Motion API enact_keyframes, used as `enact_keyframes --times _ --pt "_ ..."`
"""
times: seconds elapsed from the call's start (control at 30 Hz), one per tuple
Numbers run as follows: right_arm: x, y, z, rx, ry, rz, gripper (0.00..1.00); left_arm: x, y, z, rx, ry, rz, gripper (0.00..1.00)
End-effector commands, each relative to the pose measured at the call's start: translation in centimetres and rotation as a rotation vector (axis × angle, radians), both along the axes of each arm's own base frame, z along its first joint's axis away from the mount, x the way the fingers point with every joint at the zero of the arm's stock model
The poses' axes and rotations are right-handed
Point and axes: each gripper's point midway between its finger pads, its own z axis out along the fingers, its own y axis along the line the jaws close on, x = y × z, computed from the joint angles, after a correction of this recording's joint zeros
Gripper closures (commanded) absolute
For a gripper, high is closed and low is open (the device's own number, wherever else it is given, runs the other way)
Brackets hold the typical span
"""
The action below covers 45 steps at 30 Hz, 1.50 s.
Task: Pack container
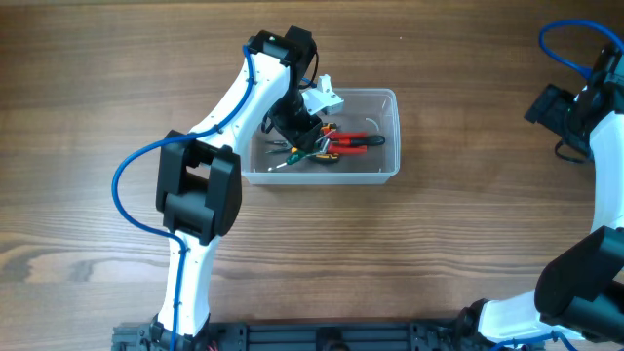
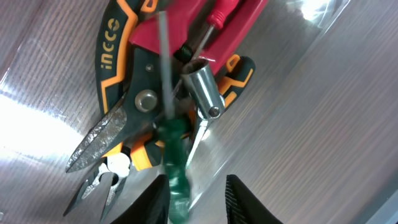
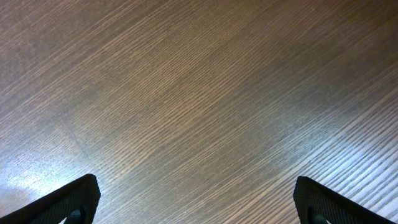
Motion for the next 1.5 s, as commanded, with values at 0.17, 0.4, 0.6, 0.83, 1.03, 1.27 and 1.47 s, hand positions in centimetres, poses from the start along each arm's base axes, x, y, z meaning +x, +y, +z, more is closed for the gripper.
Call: enact_keyframes --times 0.17,0.4,0.6,0.83,1.03,1.27,1.47 --pt "0.0 0.2 -0.2 0.007 0.001 -0.006 0.0 1.0 -0.7 0.1 -0.021 -0.045 -0.011 0.7" --pt "0.0 0.2 -0.2 0.007 0.001 -0.007 0.0 4.4 -1.2 7.8 -0.1 -0.213 0.125 0.52" --pt "0.0 0.2 -0.2 0.007 0.001 -0.007 0.0 4.9 1.0 18.1 -0.191 -0.411 0.187 0.0" --pt "0.0 0.2 -0.2 0.007 0.001 -0.006 0.0 1.9 6.3 25.3 -0.216 -0.516 0.284 0.0" --pt "0.0 0.2 -0.2 0.007 0.001 -0.006 0.0 -2.5 11.0 28.5 -0.193 -0.506 0.412 0.0" --pt "0.0 0.2 -0.2 0.007 0.001 -0.006 0.0 -6.3 13.7 30.7 -0.203 -0.493 0.623 0.0" --pt "-0.1 0.2 -0.2 0.007 0.002 -0.007 0.0 -10.5 13.9 30.6 -0.226 -0.466 0.665 0.0"
